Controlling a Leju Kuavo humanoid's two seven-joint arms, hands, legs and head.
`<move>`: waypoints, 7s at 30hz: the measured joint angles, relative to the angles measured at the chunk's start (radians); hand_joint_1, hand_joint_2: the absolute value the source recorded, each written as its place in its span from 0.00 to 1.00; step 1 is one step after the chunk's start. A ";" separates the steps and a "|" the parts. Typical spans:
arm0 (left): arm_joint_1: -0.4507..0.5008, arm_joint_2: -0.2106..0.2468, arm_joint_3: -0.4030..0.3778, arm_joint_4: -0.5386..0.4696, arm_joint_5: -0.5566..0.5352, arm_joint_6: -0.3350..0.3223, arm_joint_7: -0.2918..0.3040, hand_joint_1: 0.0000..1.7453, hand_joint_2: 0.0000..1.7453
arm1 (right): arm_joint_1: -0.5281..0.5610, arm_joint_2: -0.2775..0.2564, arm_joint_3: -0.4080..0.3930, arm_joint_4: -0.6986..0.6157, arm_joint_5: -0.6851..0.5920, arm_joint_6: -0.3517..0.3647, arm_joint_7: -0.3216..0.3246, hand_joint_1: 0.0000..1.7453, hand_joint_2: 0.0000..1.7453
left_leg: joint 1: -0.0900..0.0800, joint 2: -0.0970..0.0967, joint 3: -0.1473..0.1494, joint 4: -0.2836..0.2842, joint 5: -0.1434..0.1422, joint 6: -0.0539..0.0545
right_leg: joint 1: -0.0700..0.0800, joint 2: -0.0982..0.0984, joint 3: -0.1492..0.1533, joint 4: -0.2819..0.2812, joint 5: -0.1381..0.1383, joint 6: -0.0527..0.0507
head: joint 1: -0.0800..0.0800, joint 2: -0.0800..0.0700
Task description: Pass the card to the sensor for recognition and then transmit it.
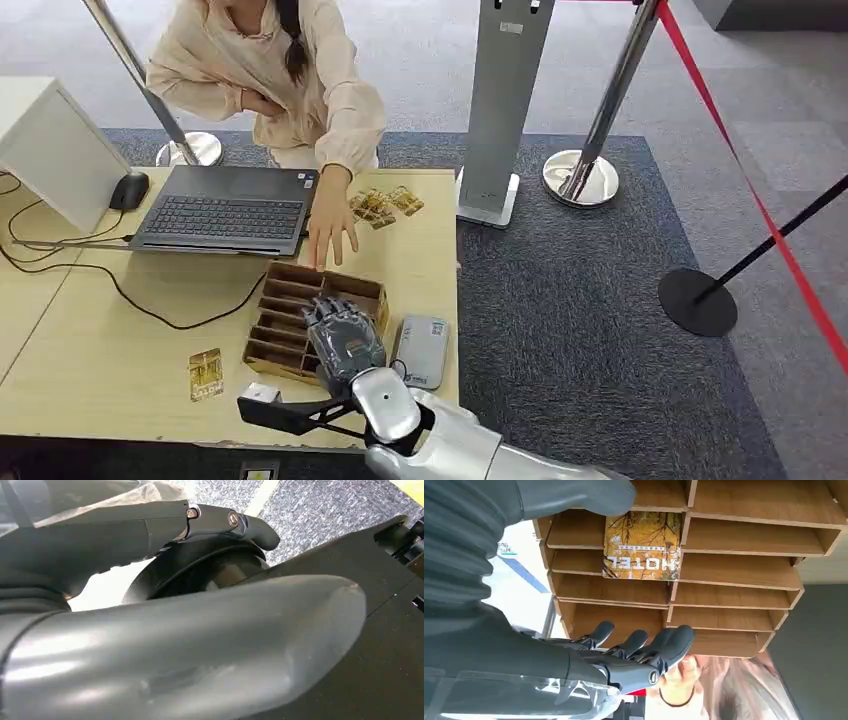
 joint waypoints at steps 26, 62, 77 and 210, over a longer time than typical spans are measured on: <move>-0.002 0.000 0.000 0.000 0.002 -0.003 -0.002 0.00 0.00 | 0.000 -0.003 0.000 0.000 -0.010 0.036 -0.002 0.60 1.00 | 0.000 0.000 0.000 0.000 0.000 0.000 | 0.000 0.000 0.000 0.000 0.000 0.000 | 0.000 0.000; -0.004 0.000 0.000 0.000 -0.009 -0.005 0.000 0.00 0.00 | -0.004 -0.003 -0.006 0.015 -0.002 0.015 -0.012 1.00 1.00 | 0.000 0.000 0.001 0.000 0.000 0.000 | 0.000 0.000 0.001 0.000 0.000 0.000 | 0.000 0.000; -0.004 0.000 0.000 0.000 -0.012 -0.005 0.002 0.00 0.00 | -0.004 -0.003 -0.006 0.021 0.009 0.013 -0.013 0.10 1.00 | 0.000 0.000 0.001 0.000 0.000 0.000 | 0.000 0.000 0.001 0.000 0.000 0.000 | 0.000 0.000; -0.005 0.039 0.000 -0.005 -0.004 -0.056 -0.047 0.00 0.00 | 0.046 -0.098 -0.049 -0.190 0.095 0.227 0.150 0.91 1.00 | 0.000 0.001 0.004 0.000 0.000 0.000 | 0.000 0.000 0.004 0.000 0.000 0.000 | 0.000 0.000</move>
